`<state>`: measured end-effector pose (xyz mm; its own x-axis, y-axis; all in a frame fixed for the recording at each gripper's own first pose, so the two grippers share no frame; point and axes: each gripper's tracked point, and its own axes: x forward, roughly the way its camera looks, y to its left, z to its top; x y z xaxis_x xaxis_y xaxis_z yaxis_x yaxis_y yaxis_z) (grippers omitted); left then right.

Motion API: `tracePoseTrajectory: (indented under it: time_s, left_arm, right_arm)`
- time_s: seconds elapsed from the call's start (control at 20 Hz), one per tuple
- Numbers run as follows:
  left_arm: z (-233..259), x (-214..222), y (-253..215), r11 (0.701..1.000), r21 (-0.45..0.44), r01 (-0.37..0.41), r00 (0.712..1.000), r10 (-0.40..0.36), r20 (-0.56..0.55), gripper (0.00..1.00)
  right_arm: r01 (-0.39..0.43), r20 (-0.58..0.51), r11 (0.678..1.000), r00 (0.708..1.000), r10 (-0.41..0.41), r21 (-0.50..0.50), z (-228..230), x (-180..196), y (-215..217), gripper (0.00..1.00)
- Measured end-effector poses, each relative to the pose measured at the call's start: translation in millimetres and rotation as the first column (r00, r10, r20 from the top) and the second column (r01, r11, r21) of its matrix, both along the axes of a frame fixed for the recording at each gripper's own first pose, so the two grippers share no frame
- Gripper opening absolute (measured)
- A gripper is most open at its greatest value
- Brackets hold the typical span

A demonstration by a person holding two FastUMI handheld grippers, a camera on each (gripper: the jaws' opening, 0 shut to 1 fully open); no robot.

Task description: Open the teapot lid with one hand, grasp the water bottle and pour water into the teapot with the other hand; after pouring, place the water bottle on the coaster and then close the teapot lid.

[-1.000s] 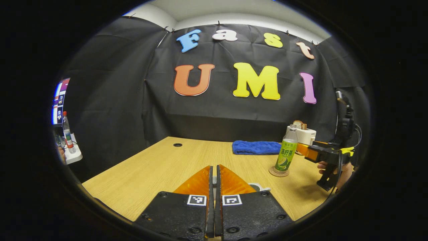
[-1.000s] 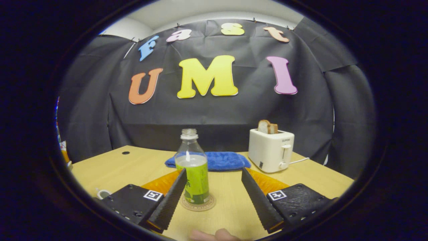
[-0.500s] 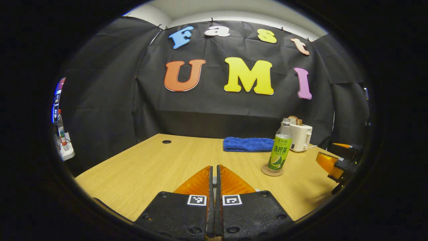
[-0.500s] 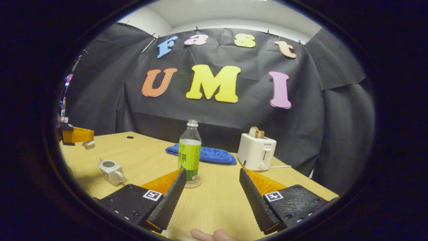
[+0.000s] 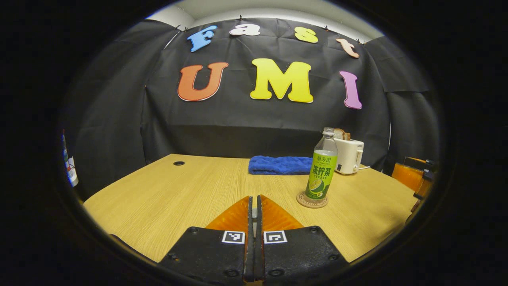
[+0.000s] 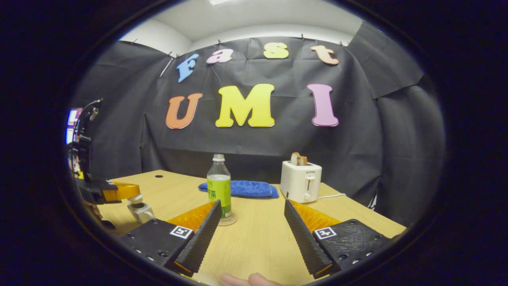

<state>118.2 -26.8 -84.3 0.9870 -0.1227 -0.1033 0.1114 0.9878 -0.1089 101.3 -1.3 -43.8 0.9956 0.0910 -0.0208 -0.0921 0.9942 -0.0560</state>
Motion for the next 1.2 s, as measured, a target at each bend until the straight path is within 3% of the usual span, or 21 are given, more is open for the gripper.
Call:
tracePoseTrajectory:
  time_s: [0.15, 0.35, 0.6, 0.65, 0.7, 0.75, 0.8, 1.1, 1.2]
  left_arm:
    - [-8.1, 1.5, -1.3, 1.000, 0.023, -0.013, 1.000, 0.013, -0.001, 0.03]
    - [-13.1, 1.6, 3.1, 0.992, 0.119, -0.052, 0.999, 0.051, 0.015, 0.04]
    - [-23.7, 0.7, -10.2, 0.990, 0.140, -0.020, 1.000, 0.022, -0.015, 0.10]
    - [-20.2, -3.1, -15.6, 0.992, 0.129, -0.004, 1.000, 0.006, -0.019, 0.19]
    - [-16.9, -4.0, -17.1, 0.992, 0.124, -0.005, 1.000, 0.008, -0.019, 0.50]
    - [-11.3, -4.9, -14.7, 0.992, 0.123, -0.022, 1.000, 0.023, -0.010, 0.63]
    - [-5.7, -4.3, -10.0, 0.991, 0.124, -0.047, 0.999, 0.047, 0.000, 0.84]
    - [33.0, -30.0, 4.3, 0.993, 0.072, -0.091, 0.996, 0.090, 0.019, 0.88]
    - [48.5, -42.4, 18.9, 0.989, 0.060, -0.132, 0.991, 0.130, 0.036, 0.98]
  right_arm:
    - [0.005, 0.000, 1.000, 1.000, -0.005, 0.003, 1.7, -0.4, -3.1, 0.96]
    - [-0.005, 0.033, 0.999, 0.999, 0.006, -0.031, 6.9, -4.5, 2.5, 0.95]
    - [-0.022, 0.023, 0.999, 0.999, 0.023, -0.031, 5.2, -5.8, 11.9, 0.95]
    - [-0.023, 0.014, 1.000, 1.000, 0.023, -0.019, 2.9, -5.6, 12.7, 0.96]
    - [-0.018, 0.007, 1.000, 1.000, 0.018, -0.007, 2.0, -5.7, 12.7, 0.96]
    - [-0.008, 0.000, 1.000, 1.000, 0.008, -0.003, 0.0, -5.3, 11.9, 0.95]
    - [0.000, -0.009, 1.000, 1.000, 0.000, -0.009, -1.9, -4.8, 11.1, 0.96]
    - [0.017, 0.012, 0.999, 1.000, -0.016, -0.035, 8.8, -13.2, 16.8, 0.95]
    - [0.011, 0.017, 0.999, 1.000, -0.010, -0.048, 11.6, -17.8, 20.7, 0.95]
